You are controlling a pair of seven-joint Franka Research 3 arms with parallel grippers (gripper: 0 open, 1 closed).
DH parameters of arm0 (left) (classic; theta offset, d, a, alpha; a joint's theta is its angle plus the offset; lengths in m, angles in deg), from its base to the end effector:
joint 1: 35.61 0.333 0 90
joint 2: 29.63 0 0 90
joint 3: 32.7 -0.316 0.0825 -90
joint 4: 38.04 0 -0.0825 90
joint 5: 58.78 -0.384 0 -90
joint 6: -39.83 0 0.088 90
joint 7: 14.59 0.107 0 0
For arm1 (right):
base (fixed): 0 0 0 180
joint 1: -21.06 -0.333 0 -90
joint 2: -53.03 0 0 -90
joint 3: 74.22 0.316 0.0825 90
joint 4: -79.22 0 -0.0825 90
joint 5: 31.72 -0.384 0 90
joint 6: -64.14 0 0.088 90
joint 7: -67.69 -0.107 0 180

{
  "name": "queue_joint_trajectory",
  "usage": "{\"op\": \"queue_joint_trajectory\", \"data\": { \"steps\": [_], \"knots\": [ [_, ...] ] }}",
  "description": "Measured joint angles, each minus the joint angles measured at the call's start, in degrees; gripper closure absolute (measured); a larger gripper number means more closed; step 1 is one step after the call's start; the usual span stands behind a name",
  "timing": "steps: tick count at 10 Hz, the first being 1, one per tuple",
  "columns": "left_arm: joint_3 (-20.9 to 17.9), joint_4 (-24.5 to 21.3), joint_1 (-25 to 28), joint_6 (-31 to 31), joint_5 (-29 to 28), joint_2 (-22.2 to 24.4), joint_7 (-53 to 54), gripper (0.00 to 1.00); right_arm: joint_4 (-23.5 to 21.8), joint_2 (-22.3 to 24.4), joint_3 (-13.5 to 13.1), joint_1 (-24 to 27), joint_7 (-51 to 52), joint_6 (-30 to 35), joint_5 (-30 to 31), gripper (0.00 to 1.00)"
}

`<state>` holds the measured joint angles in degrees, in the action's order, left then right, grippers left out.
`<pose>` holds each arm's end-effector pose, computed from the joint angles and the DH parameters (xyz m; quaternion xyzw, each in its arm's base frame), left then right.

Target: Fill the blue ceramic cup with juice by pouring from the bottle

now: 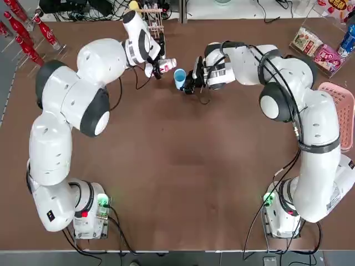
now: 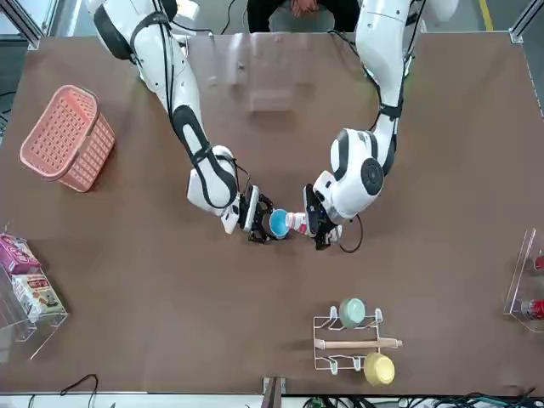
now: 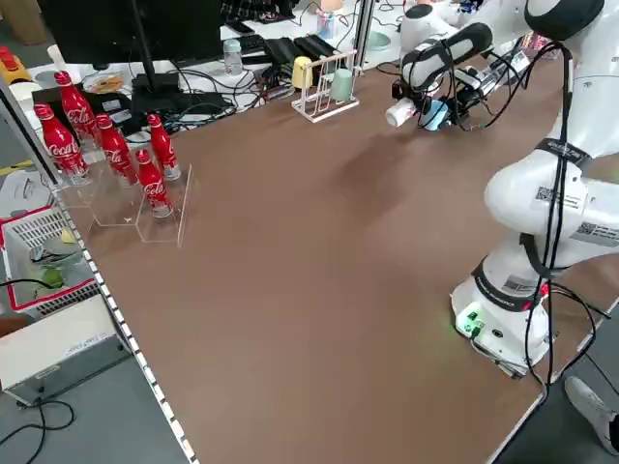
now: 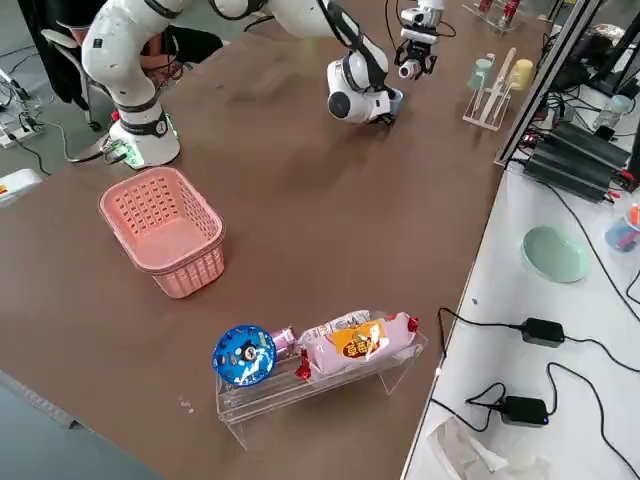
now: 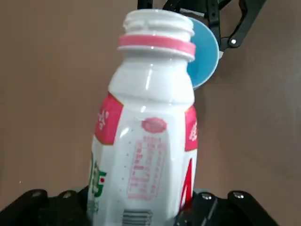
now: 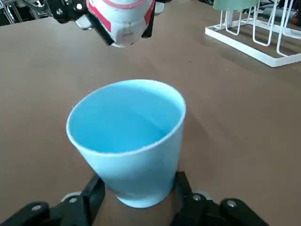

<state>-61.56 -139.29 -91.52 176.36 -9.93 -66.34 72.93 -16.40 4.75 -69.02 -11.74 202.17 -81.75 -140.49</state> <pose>0.5765 -0.3384 0.2433 0.7242 -0.6695 0.1246 0.1087 0.5320 0.3941 0.1072 -0.7081 -0.5106 -0.3609 0.3281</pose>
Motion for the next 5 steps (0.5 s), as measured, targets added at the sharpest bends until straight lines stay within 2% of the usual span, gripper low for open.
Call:
{"op": "queue_joint_trajectory", "data": {
  "steps": [2,5],
  "knots": [
    [-0.5,0.1,-0.8,0.0,0.0,-0.4,-0.1,0.51,0.0,0.0,0.0,0.0,0.0,0.0,0.0,0.33],
    [-3.8,0.6,-4.0,0.0,0.0,-1.2,-0.4,0.51,0.0,0.0,0.0,0.1,0.0,0.0,0.0,0.33]
  ]
}}
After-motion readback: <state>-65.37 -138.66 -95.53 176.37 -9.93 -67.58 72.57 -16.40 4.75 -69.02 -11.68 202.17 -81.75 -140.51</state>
